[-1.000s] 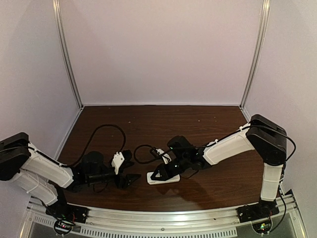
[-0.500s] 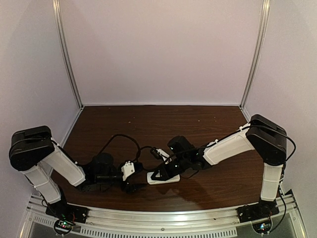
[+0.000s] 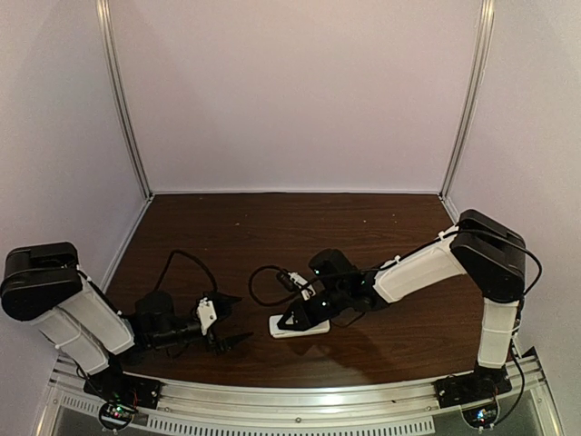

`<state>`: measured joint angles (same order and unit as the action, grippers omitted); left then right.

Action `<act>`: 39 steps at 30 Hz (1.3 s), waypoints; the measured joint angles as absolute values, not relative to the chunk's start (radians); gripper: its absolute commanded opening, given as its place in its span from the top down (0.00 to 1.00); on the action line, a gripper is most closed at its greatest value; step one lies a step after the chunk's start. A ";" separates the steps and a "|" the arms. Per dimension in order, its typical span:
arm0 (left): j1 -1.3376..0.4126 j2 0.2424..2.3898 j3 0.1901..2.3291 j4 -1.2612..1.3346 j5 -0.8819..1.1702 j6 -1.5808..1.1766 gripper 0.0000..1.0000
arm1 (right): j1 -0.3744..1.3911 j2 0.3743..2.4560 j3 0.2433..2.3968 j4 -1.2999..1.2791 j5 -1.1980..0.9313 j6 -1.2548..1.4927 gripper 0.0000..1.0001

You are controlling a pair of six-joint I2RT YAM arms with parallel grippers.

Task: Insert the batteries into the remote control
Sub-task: Press the battery cover onto the remote control.

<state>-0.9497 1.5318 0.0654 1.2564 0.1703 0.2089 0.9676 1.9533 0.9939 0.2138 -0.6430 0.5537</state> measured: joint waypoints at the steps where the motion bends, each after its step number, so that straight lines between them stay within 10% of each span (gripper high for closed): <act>1: -0.950 1.531 0.064 1.266 0.171 0.207 0.17 | 0.967 1.953 0.994 0.214 -0.645 0.554 0.93; 39: -0.961 1.821 0.388 0.958 0.279 0.364 0.33 | 0.949 1.953 0.969 0.253 -0.676 0.576 0.94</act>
<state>-0.9607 1.8206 0.3878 0.9577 0.2790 0.3641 0.9489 1.9533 0.9691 0.2531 -0.6762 0.5758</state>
